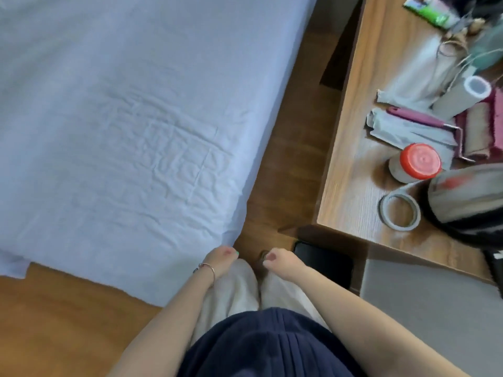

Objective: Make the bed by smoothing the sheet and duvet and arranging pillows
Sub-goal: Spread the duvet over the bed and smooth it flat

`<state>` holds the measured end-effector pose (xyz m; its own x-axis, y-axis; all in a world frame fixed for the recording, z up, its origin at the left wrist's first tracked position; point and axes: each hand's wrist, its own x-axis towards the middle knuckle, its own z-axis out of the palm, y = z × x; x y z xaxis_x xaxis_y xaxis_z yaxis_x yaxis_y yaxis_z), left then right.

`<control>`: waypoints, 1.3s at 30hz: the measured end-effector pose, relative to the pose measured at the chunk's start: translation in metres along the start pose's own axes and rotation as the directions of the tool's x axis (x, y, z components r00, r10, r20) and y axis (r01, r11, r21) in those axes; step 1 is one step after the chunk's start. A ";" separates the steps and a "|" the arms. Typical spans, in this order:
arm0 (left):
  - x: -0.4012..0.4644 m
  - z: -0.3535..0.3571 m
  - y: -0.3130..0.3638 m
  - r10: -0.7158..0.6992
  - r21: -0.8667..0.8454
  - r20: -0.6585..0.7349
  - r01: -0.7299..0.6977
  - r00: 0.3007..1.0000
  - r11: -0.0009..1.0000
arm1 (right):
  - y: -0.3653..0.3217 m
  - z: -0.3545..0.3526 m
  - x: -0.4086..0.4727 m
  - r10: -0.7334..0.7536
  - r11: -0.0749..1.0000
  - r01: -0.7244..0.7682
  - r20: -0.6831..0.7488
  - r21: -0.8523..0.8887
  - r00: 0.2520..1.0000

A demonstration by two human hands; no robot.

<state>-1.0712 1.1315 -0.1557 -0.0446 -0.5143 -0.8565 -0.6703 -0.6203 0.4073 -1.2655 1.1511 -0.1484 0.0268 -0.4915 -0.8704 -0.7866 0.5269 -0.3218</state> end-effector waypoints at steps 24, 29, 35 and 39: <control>0.064 -0.189 0.107 -0.167 -0.466 -0.353 -0.018 0.921 0.885 | -0.240 -0.189 0.154 -0.286 0.840 0.285 0.069 -0.462 0.956; 0.132 -0.209 0.183 -0.257 -0.543 -0.348 0.030 0.901 0.839 | -0.285 -0.272 0.211 -0.294 0.813 0.372 0.236 -0.448 0.926; 0.193 -0.214 0.289 -0.335 -0.658 -0.170 0.146 0.927 0.738 | -0.323 -0.418 0.261 -0.206 0.720 0.354 0.303 -0.597 0.930; 0.218 -0.227 0.343 -0.304 -0.717 -0.132 0.121 0.943 0.686 | -0.335 -0.496 0.291 -0.176 0.685 0.293 0.238 -0.667 0.955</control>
<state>-1.1425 0.6721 -0.1303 0.2595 -0.3743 -0.8903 0.0659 -0.9128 0.4030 -1.3003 0.4878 -0.1097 0.3109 -0.3968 -0.8636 -0.9426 -0.2455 -0.2266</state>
